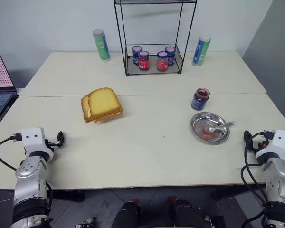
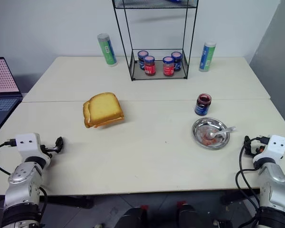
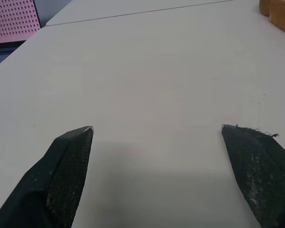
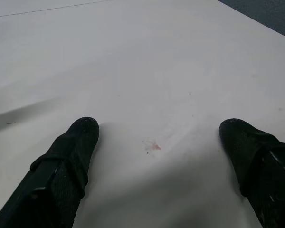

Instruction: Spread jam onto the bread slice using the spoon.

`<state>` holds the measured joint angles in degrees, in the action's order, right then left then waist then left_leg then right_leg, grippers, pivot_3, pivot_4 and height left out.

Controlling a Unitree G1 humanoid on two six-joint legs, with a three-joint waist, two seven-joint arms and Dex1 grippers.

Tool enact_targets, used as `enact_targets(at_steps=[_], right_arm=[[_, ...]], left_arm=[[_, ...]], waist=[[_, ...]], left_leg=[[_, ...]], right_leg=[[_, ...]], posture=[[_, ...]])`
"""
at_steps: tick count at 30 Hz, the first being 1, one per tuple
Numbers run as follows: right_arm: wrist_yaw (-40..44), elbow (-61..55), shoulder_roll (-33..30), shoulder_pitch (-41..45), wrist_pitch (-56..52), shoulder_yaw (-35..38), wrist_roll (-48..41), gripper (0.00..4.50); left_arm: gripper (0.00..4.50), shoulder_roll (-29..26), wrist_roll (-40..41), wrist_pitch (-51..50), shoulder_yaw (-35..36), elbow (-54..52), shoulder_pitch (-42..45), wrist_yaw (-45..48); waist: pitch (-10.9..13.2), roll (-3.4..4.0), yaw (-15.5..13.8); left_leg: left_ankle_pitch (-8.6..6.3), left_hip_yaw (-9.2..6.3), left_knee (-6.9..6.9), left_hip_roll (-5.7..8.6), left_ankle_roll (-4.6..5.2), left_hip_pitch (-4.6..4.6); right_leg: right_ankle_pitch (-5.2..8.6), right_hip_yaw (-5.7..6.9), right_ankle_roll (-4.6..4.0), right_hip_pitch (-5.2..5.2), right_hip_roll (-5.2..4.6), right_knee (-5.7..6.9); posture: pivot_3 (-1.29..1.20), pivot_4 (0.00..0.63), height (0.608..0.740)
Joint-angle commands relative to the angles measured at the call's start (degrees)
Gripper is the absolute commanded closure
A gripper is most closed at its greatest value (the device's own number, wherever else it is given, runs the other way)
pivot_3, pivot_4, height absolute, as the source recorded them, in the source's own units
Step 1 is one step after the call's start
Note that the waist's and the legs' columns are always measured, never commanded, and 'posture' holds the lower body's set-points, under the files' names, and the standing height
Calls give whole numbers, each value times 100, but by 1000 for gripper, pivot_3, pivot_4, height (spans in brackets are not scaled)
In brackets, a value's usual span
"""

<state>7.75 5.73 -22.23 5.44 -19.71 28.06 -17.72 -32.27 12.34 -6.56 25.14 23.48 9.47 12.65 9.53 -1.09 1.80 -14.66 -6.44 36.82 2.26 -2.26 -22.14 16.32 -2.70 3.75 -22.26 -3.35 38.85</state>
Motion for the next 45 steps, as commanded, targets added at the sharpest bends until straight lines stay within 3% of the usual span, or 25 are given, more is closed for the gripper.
enact_targets(at_steps=[1,5,11,15,20,24,27,40,45], right_arm=[[-68,-214,2,34,40,85,-67,11],[-47,-461,-23,-38,-104,74,-118,11],[474,-1350,-803,-141,-582,128,-276,11],[1405,-2448,-1513,283,-1724,-182,-1389,11],[2021,-3208,-1768,814,-2952,-746,-2720,11],[2281,-3598,-1703,1113,-3601,-1338,-3514,11],[2281,-3693,-1563,1302,-3706,-1751,-3618,11],[2033,-3660,-1144,1542,-3645,-2253,-3522,11],[2011,-3698,-1145,1454,-3627,-2226,-3516,0]], left_arm=[[0,-146,-67,-44,21,-169,21,-11],[0,-221,5,-89,92,-378,-55,116],[0,-746,244,-195,176,-909,-3,798],[0,-1157,502,-506,-305,-1630,400,1698],[0,-1189,531,-913,-1189,-1976,946,2594],[0,-997,318,-966,-1815,-1524,1484,2950],[0,-887,-29,-618,-2176,-867,1867,3078],[0,-519,-350,-141,-2302,922,2808,3196],[963,-450,-145,-295,-2159,975,2854,3310]], waist=[[0,0,0],[0,0,-1],[5,7,-9],[7,10,3],[6,9,-2],[8,8,0],[8,7,-2],[14,-3,-3],[14,-2,0]], left_leg=[[0,0,0,0,0,0],[0,0,0,0,0,0],[0,-2,0,-1,0,-4],[0,-1,-3,-4,0,-1],[0,-10,-4,-6,1,-2],[-1,-10,-6,-5,2,-13],[-1,-16,-2,-4,2,-24],[0,-69,9,3,1,-40],[1,-73,9,3,1,-38]], right_leg=[[0,0,0,0,0,0],[0,0,0,0,0,0],[0,0,0,-1,0,-1],[1,1,0,3,1,-5],[1,11,0,15,6,-20],[1,11,0,8,6,-27],[1,16,0,0,8,-26],[0,32,-1,-8,9,-21],[0,34,0,-8,10,-17]], posture=[[0,150,740],[0,150,740],[0,150,740],[0,150,740],[0,150,740],[0,150,740],[0,150,740],[0,150,740],[0,150,740]])
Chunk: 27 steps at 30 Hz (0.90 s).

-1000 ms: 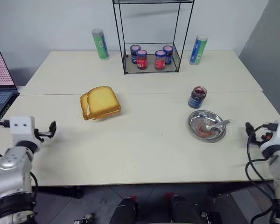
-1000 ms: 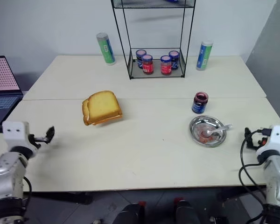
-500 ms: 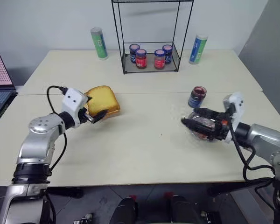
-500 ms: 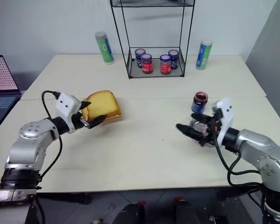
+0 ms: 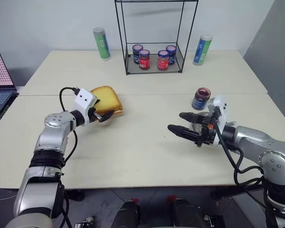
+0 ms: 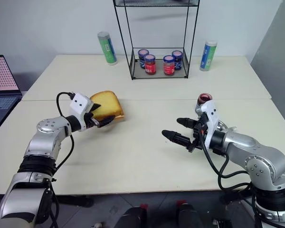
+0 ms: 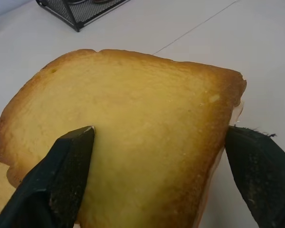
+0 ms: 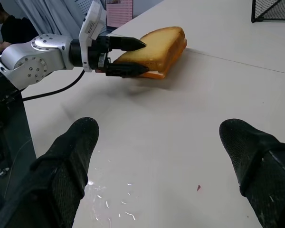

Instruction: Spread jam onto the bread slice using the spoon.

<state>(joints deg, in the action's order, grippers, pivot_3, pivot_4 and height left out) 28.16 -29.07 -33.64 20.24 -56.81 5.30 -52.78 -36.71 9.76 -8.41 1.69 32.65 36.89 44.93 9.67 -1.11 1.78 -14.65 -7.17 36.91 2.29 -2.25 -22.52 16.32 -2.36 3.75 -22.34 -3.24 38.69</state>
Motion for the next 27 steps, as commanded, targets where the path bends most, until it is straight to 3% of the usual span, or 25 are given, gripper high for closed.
enact_targets(at_steps=[1,19,27], right_arm=[[-40,-219,6,-33,86,50,-13,0],[-104,-269,-12,-135,73,110,-65,0],[-112,-341,-140,-150,-51,309,-331,0]], left_arm=[[1271,1,145,-138,207,54,110,107],[4334,-15,237,-155,251,-360,298,191],[4334,294,5,-192,-577,-2283,439,505]], waist=[[0,0,2],[0,0,3],[2,-4,-35]], left_leg=[[0,0,1,0,0,-1],[0,-3,0,0,0,0],[1,-18,6,3,-1,-21]], right_leg=[[0,0,0,0,0,0],[0,1,0,0,2,2],[0,9,0,-2,-6,-10]], posture=[[0,150,740],[0,150,740],[0,150,740]])
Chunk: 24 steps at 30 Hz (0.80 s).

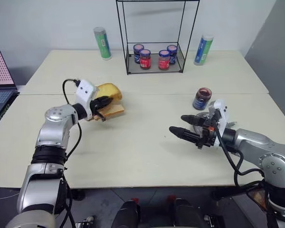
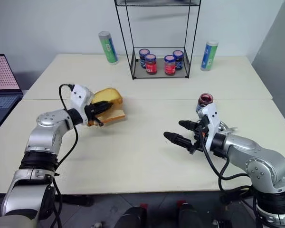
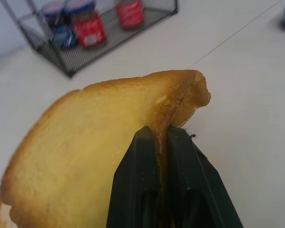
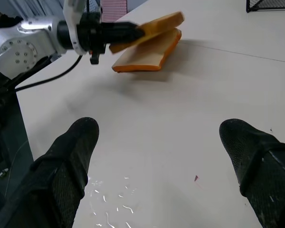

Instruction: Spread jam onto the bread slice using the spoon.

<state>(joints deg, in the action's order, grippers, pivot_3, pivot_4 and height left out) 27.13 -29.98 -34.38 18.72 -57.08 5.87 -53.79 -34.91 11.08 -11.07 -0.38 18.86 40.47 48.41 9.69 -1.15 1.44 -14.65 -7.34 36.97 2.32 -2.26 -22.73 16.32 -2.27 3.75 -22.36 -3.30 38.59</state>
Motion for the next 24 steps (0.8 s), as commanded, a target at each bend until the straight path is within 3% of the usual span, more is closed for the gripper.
enact_targets(at_steps=[1,4,9,18,24], right_arm=[[-28,-257,-72,1,-28,263,-252,0],[-98,-291,-73,-28,-46,291,-340,0],[-211,-399,-39,-113,-97,286,-430,0],[-379,-524,-98,-281,-138,339,-589,0],[-397,-428,-109,-355,-82,258,-426,0]], left_arm=[[4334,176,-218,116,-543,-1143,11,179],[4334,342,-524,304,-1141,-1672,-408,291],[4334,334,-1357,1171,-1974,-1344,-1186,307],[4334,406,-1271,1100,-1961,-1299,-1580,410],[3192,379,-1081,799,-1699,-1129,-1437,504]], waist=[[0,0,4],[0,0,17],[-2,10,82],[-1,9,31],[-1,9,38]], left_leg=[[0,1,0,0,0,0],[0,6,-2,0,0,2],[-1,20,-13,-1,1,17],[-1,8,-4,-5,2,14],[-1,9,-5,-3,2,15]], right_leg=[[0,-1,0,0,-1,-1],[0,-4,0,1,-1,-4],[1,-18,-2,-1,16,1],[2,-7,-2,6,9,2],[2,-6,-2,6,12,2]], posture=[[0,150,740],[0,150,740],[0,150,740],[0,150,740],[0,150,740]])
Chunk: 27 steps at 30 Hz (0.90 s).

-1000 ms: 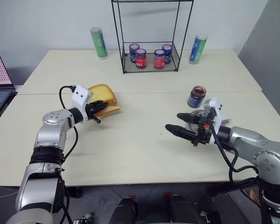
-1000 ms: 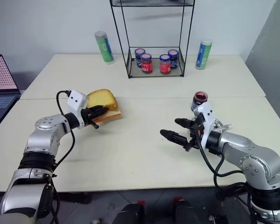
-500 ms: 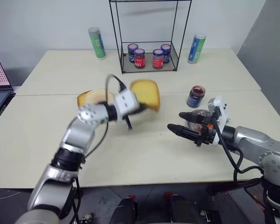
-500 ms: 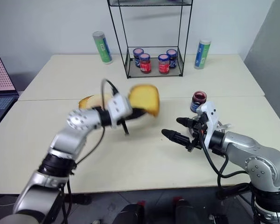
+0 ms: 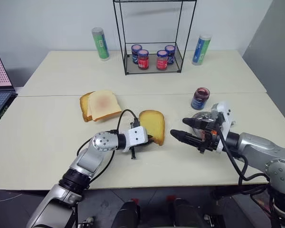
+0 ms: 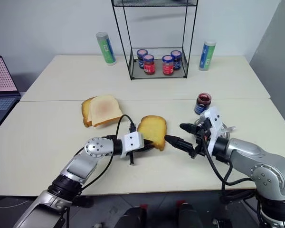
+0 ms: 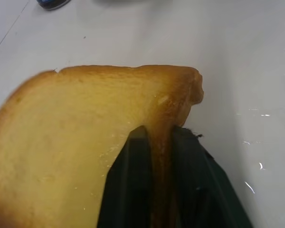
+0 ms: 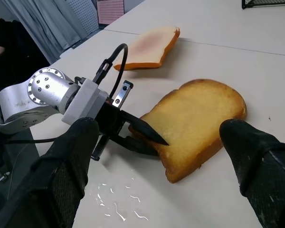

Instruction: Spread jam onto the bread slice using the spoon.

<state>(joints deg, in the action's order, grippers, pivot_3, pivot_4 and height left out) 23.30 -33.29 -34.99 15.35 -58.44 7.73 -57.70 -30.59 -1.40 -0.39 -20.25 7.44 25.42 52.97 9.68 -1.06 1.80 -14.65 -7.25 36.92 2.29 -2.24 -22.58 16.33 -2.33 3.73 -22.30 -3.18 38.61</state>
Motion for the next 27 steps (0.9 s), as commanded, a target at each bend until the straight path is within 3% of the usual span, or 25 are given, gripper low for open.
enact_targets(at_steps=[1,8,15,21,23,27], right_arm=[[-14,-94,-54,-38,49,92,-41,0],[-108,-137,-208,-386,13,493,-181,0],[-646,-196,-258,-1347,2,1639,-612,0],[-2040,584,383,-1661,300,2877,-1469,0],[-2414,944,575,-1557,398,3055,-1698,0],[-2379,1977,669,-1299,493,3070,-1699,0]], left_arm=[[2986,-56,250,-368,345,-48,71,81],[1577,-624,482,-672,605,-587,-149,481],[78,-1087,1103,-1402,1038,-1576,-279,852],[5,-770,2659,-2992,1685,-2585,25,706],[5,-645,2854,-3238,1656,-2701,154,632],[5,-39,2850,-3317,1355,-2521,601,261]], waist=[[0,0,2],[0,0,3],[2,-2,-42],[2,-2,-20],[2,-2,-18],[1,1,-14]], left_leg=[[0,0,0,0,0,0],[0,-1,-1,-1,0,0],[0,-4,1,-4,0,-6],[0,0,1,-6,0,-4],[0,3,1,-7,0,-1],[0,29,0,0,1,4]], right_leg=[[0,0,0,0,0,0],[0,0,0,-1,1,1],[0,2,0,1,-4,-3],[0,0,1,3,-3,0],[0,-1,1,4,-2,2],[0,-6,1,6,-1,2]], posture=[[0,150,740],[0,150,740],[0,150,740],[0,150,740],[0,150,740],[0,150,740]])
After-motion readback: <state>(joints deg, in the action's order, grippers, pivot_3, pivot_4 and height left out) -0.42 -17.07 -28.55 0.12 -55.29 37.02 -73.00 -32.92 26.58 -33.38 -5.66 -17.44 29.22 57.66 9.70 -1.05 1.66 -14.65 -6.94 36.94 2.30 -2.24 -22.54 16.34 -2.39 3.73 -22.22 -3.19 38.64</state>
